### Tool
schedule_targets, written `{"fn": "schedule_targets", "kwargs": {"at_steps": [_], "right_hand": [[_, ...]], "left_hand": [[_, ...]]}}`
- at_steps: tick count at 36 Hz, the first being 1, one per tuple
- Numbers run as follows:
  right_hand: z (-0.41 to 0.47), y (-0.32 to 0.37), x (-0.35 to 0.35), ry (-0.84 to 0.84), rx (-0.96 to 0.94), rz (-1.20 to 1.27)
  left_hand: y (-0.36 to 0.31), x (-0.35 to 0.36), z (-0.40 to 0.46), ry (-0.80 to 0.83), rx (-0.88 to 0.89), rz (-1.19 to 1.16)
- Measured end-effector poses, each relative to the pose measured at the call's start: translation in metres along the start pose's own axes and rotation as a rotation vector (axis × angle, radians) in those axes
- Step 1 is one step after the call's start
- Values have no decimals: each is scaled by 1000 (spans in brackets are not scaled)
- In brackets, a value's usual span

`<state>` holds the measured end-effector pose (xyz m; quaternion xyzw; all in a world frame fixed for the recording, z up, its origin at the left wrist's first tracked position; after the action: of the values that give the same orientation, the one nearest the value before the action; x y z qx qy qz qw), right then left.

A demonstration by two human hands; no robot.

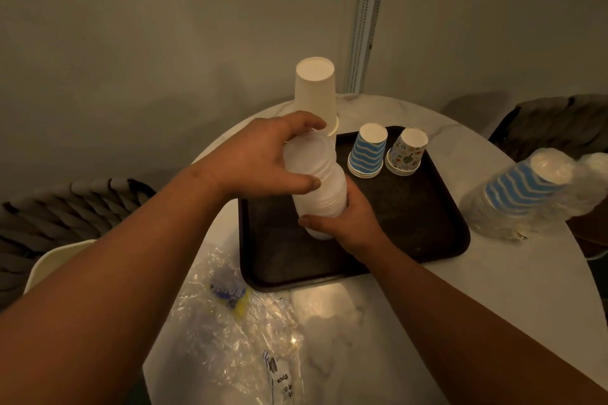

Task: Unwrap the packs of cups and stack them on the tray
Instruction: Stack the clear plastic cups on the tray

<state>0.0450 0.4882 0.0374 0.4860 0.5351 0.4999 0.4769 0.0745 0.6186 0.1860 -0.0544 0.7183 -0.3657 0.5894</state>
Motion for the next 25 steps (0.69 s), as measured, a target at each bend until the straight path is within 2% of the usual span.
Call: {"fn": "schedule_targets", "kwargs": {"at_steps": [4, 8, 12, 18, 25], "right_hand": [[2, -3, 0, -10, -3, 0], [3, -8, 0, 5, 18, -21], [3, -13, -2, -1, 30, -27], [2, -22, -5, -7, 55, -27], [2, -26, -11, -22, 68, -53]], "left_hand": [[14, -20, -3, -90, -26, -70], [50, -35, -1, -138, -122, -20], [88, -24, 10, -83, -195, 64], [122, 12, 29, 57, -211, 267], [145, 31, 43, 132, -228, 317]]}}
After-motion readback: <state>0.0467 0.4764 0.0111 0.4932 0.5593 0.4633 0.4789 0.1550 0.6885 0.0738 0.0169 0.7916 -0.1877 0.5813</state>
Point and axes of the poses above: each hand's wrist, its own z-axis towards the middle knuckle, its own x-axis out of the palm, y = z × x, the point moved 7 cm from there along z, towards the middle knuckle
